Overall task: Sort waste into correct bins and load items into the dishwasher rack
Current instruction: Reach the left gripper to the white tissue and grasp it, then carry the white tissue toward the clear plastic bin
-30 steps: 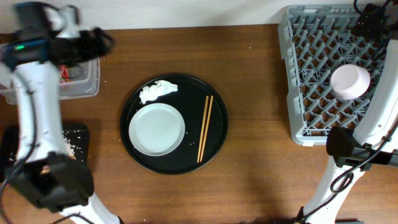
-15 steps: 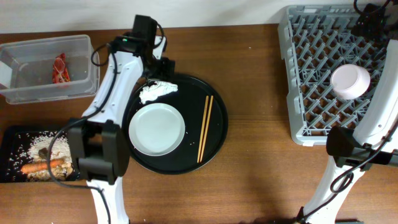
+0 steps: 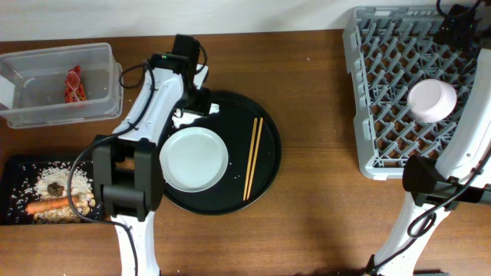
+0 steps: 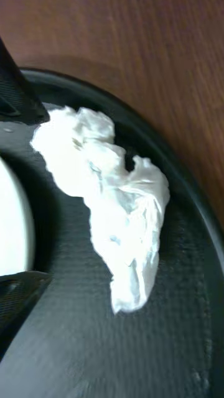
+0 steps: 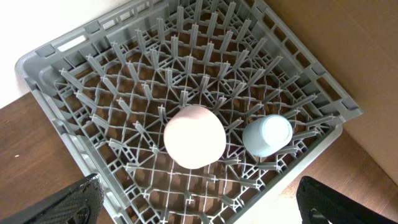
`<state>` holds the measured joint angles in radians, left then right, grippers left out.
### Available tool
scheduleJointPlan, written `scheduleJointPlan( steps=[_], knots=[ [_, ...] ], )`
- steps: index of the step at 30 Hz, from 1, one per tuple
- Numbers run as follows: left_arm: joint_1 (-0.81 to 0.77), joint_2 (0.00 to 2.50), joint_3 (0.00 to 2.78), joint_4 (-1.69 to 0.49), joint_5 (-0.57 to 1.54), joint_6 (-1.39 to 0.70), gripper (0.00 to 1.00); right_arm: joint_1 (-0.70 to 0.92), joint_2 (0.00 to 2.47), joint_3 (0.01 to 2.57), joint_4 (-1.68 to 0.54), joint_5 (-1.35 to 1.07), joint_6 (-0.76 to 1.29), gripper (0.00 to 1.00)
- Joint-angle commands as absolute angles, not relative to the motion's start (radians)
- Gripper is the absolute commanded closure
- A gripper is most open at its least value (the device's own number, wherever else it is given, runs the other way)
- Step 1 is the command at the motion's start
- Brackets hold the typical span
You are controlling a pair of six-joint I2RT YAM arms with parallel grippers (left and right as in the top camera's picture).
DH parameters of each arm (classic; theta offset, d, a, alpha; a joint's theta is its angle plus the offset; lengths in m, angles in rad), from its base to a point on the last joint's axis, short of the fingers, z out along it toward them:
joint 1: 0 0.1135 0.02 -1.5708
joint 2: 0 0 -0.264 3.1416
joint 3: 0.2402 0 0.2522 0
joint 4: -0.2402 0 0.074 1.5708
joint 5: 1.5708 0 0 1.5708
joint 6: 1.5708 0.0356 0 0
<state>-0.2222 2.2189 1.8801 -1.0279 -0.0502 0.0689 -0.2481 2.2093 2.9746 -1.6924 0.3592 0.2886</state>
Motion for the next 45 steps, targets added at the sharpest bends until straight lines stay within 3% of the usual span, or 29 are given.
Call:
scheduleJointPlan(
  steps=[1,17,19,21,23,24,26,28,37,41,45],
  knots=[
    [-0.226,2.233,1.821,-0.977,-0.076,0.107,0.26,-0.249,2.181,2.971,-1.698,0.377,0.292,0.02],
    [-0.226,2.33,1.814,-0.86,-0.098,0.107,0.26,-0.249,2.181,2.971,-1.698,0.377,0.292,0.02],
    [-0.226,2.334,1.814,-0.86,-0.097,0.107,0.32,-0.249,2.181,2.971,-1.698,0.377,0.292,0.02],
    [-0.227,2.334,1.815,-0.86,-0.098,0.107,0.51,-0.249,2.181,2.971,-1.698,0.377,0.292,0.02],
    [-0.228,2.333,1.819,-0.862,-0.096,0.106,0.64,-0.249,2.181,2.971,-1.698,0.377,0.292,0.02],
    [-0.229,2.333,1.831,-0.869,-0.094,0.106,0.78,-0.249,2.181,2.971,-1.698,0.377,0.292,0.02],
    [-0.229,2.326,1.845,-0.875,-0.095,0.084,0.94,-0.249,2.181,2.971,-1.698,0.377,0.292,0.02],
    [-0.229,2.305,1.866,-0.879,-0.095,0.046,1.0,-0.249,2.181,2.971,-1.698,0.377,0.292,0.02],
    [-0.177,2.067,1.956,-0.785,-0.131,-0.041,1.0,-0.249,2.181,2.971,-1.698,0.377,0.292,0.02],
    [-0.088,2.012,1.956,-0.668,-0.342,-0.155,1.0,-0.249,2.181,2.971,-1.698,0.377,0.292,0.02],
    [0.032,2.024,1.955,-0.647,-0.363,-0.171,1.0,-0.249,2.181,2.971,-1.698,0.377,0.292,0.02]
  ],
)
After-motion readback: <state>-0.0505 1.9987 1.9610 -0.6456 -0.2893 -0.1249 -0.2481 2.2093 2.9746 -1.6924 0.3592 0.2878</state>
